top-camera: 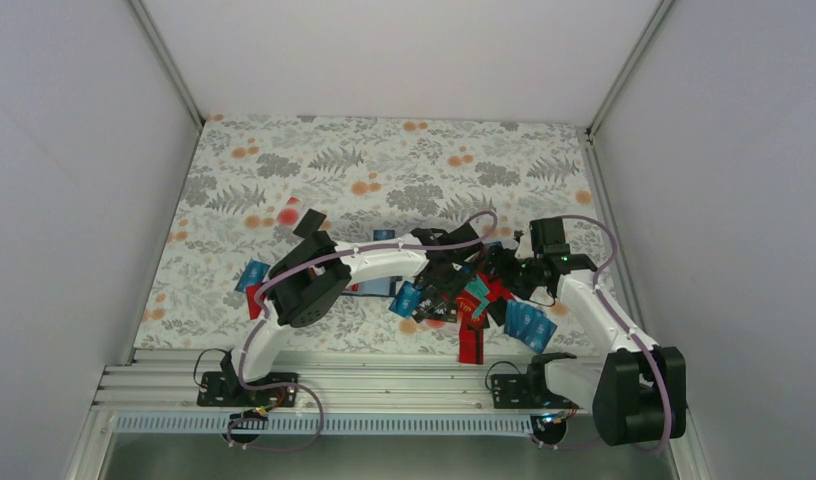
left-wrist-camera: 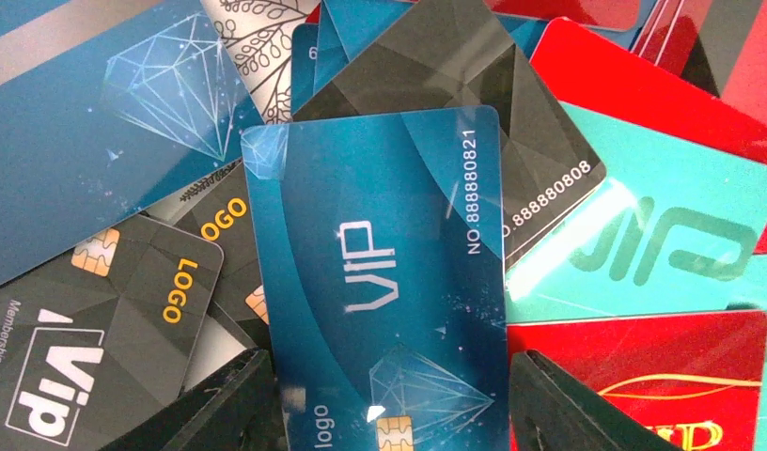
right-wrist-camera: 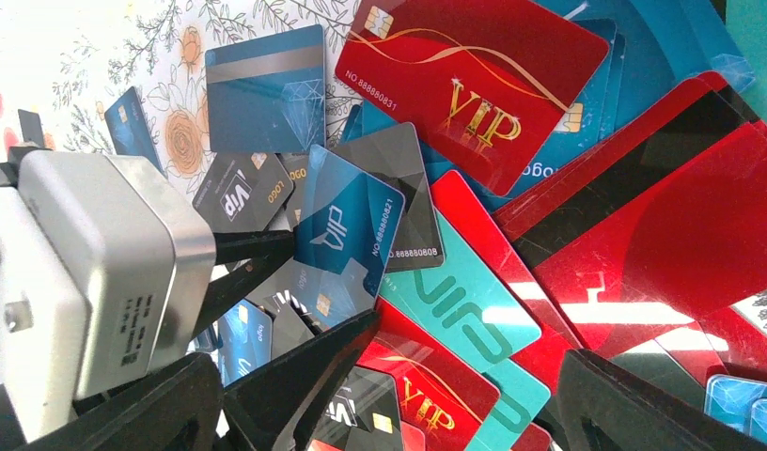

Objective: Put the credit cards into the card holder

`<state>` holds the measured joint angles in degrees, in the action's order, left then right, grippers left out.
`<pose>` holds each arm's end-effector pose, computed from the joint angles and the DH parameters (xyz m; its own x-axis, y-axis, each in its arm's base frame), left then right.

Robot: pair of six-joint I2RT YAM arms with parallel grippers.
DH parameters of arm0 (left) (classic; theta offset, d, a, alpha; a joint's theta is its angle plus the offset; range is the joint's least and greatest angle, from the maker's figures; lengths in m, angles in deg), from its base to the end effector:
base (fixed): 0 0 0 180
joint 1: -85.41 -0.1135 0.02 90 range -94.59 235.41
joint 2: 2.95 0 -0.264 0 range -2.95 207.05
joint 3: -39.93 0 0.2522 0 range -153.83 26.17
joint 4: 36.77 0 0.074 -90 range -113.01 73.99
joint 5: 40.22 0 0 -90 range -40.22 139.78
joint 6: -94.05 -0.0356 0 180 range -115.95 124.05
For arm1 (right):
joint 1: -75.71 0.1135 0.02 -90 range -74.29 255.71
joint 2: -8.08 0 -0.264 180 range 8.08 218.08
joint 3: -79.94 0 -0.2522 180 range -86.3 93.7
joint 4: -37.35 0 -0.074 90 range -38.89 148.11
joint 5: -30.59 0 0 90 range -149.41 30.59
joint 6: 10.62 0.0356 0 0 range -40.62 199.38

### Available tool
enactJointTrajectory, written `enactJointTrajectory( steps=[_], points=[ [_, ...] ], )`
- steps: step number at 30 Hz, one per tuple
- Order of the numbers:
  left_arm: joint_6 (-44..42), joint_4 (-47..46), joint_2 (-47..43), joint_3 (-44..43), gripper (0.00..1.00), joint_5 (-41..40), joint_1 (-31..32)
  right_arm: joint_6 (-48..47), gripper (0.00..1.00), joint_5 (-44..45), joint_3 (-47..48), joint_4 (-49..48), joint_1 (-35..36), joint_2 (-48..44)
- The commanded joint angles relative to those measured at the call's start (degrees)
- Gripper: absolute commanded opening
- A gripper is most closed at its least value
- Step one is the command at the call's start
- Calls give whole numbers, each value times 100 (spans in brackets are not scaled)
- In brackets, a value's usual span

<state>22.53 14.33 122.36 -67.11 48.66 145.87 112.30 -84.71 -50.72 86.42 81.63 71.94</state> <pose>0.2228 -0.3918 0.1473 -0.7123 0.6141 -0.3400 0.6755 0.7313 -0.0943 0.1925 0.0353 0.1922 -0.9012 0.4005 -0.1654 0.2472 0.7886 0.5630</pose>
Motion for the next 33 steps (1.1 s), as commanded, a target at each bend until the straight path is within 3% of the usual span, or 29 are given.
enactJointTrajectory(
  steps=[1,25,33],
  points=[
    [40,133,271,73,60,-113,39,-67,90,-38,-42,-115,-41,55],
    [400,-740,-943,892,54,449,-223,109,90,-74,-100,-374,-48,54],
    [293,-388,-427,274,75,383,-183,103,90,-125,-129,-417,-49,71]
  ],
)
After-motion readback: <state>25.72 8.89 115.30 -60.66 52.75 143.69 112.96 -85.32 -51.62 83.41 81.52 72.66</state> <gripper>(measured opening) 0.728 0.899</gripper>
